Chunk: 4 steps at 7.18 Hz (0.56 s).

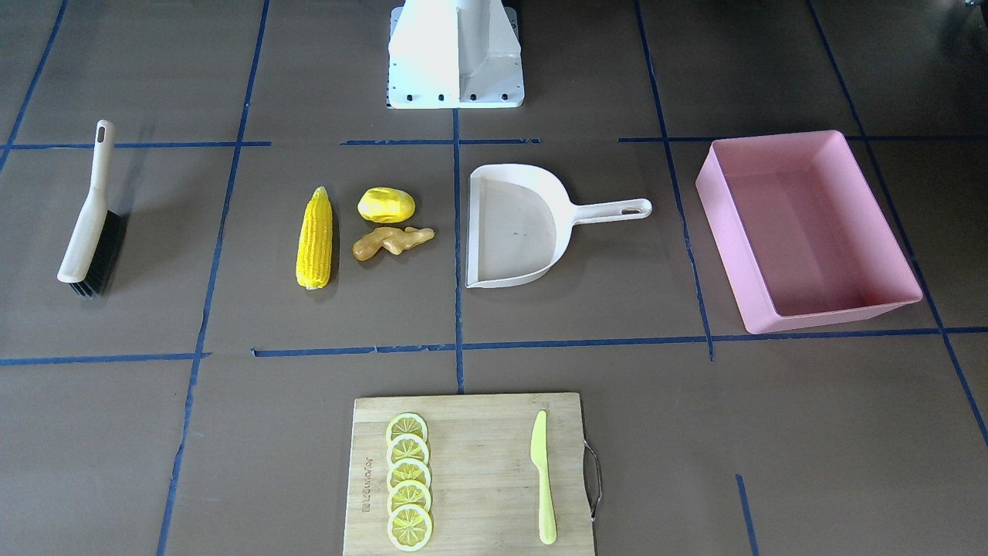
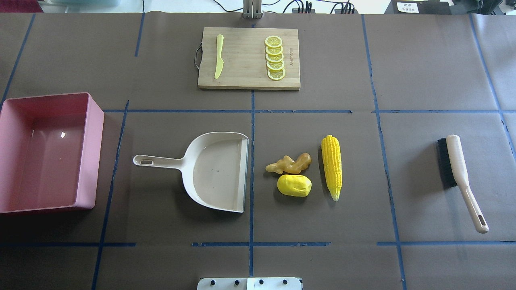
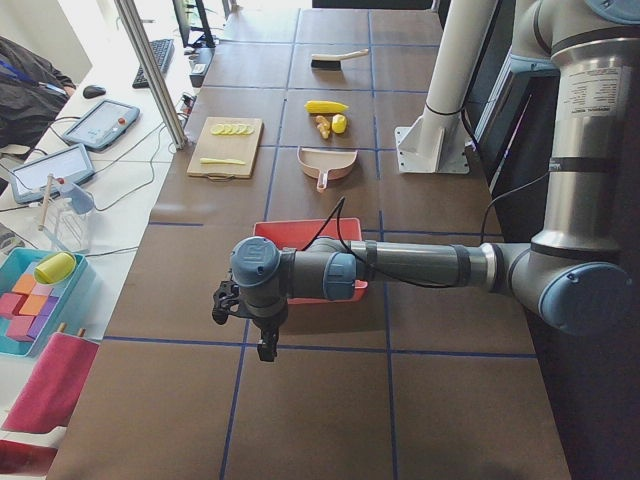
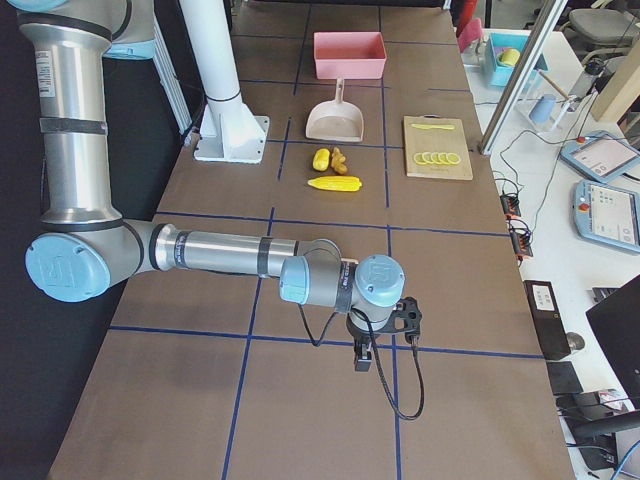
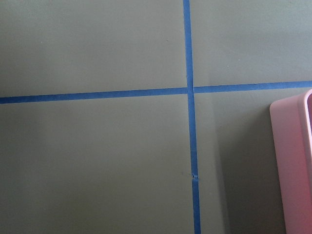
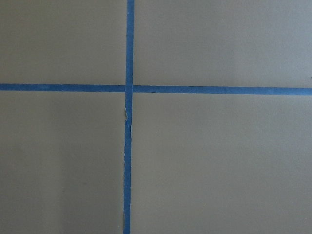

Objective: Sweep and dump trash into bin

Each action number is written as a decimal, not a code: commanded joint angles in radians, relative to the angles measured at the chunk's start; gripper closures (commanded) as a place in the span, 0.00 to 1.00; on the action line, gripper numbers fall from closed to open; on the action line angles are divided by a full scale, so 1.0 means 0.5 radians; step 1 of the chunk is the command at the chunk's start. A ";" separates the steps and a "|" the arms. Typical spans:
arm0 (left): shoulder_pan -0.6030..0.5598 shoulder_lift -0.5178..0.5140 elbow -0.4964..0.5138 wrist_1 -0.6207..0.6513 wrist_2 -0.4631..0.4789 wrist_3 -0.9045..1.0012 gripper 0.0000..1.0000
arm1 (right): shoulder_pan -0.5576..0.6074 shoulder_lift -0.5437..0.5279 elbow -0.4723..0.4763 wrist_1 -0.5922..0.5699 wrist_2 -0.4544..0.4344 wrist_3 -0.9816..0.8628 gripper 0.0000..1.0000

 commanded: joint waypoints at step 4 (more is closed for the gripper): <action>0.000 0.000 -0.012 -0.007 0.000 0.018 0.00 | 0.000 0.000 -0.005 0.000 0.003 -0.003 0.00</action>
